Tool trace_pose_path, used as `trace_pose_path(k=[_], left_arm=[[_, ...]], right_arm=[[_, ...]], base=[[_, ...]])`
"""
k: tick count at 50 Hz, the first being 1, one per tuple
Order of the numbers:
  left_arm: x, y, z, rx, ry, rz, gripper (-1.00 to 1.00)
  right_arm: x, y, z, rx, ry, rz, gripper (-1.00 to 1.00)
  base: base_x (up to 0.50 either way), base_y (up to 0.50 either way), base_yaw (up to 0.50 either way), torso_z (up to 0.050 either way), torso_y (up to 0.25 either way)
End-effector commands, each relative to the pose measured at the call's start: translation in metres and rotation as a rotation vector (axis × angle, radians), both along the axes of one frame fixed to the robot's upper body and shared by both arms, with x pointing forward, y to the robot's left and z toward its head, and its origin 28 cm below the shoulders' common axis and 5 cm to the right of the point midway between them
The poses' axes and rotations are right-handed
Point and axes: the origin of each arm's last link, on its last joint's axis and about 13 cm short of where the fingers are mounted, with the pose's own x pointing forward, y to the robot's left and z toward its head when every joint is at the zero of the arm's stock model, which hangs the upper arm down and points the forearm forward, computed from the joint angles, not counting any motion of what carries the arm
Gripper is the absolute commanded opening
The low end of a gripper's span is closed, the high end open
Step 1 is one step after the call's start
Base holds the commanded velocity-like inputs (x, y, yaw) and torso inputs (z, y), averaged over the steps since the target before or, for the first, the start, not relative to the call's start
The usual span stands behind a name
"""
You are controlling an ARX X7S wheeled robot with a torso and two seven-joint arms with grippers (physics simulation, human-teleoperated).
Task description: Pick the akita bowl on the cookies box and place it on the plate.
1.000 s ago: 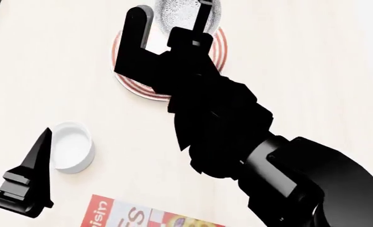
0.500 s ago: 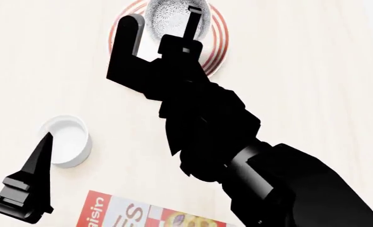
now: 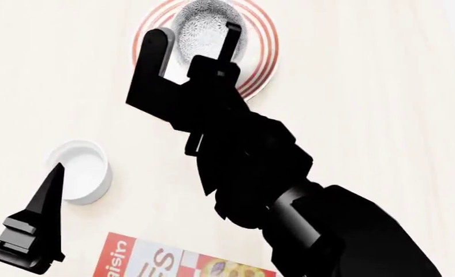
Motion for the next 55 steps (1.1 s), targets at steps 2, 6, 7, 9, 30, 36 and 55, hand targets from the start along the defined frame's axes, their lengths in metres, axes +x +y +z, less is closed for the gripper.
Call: trace_pose_path(k=[2, 6, 7, 9, 30, 36, 55], left_arm=[[0.000, 0.000, -0.001, 0.003, 0.003, 0.002, 1.00], [0.000, 0.000, -0.001, 0.005, 0.004, 0.002, 1.00], [0.000, 0.000, -0.001, 0.004, 0.005, 0.001, 1.00], [-0.001, 0.000, 0.000, 0.002, 0.006, 0.001, 1.00], [-0.007, -0.001, 0.011, 0.014, -0.020, 0.018, 1.00], [-0.010, -0.001, 0.017, 0.001, -0.043, 0.032, 1.00], [-0.042, 0.003, 0.037, -0.066, -0.384, 0.260, 1.00]], right_arm=[[0.001, -0.002, -0.005, 0.001, 0.013, -0.003, 1.00], [0.000, -0.002, 0.001, 0.015, 0.003, -0.003, 1.00], [0.000, -0.002, 0.002, 0.016, -0.001, -0.003, 1.00], [-0.002, -0.003, 0.007, 0.020, -0.006, -0.004, 1.00], [-0.086, -0.047, 0.046, 0.062, -0.094, 0.096, 1.00], [-0.123, -0.063, 0.065, 0.126, -0.180, 0.140, 1.00], [-0.248, -0.105, 0.035, 0.549, -0.662, 0.124, 1.00]], base=[[0.00, 0.00, 0.00, 0.000, 0.000], [0.00, 0.00, 0.00, 0.000, 0.000], [0.00, 0.00, 0.00, 0.000, 0.000], [0.00, 0.00, 0.00, 0.000, 0.000], [0.00, 0.00, 0.00, 0.000, 0.000], [0.00, 0.00, 0.00, 0.000, 0.000], [0.00, 0.00, 0.00, 0.000, 0.000]])
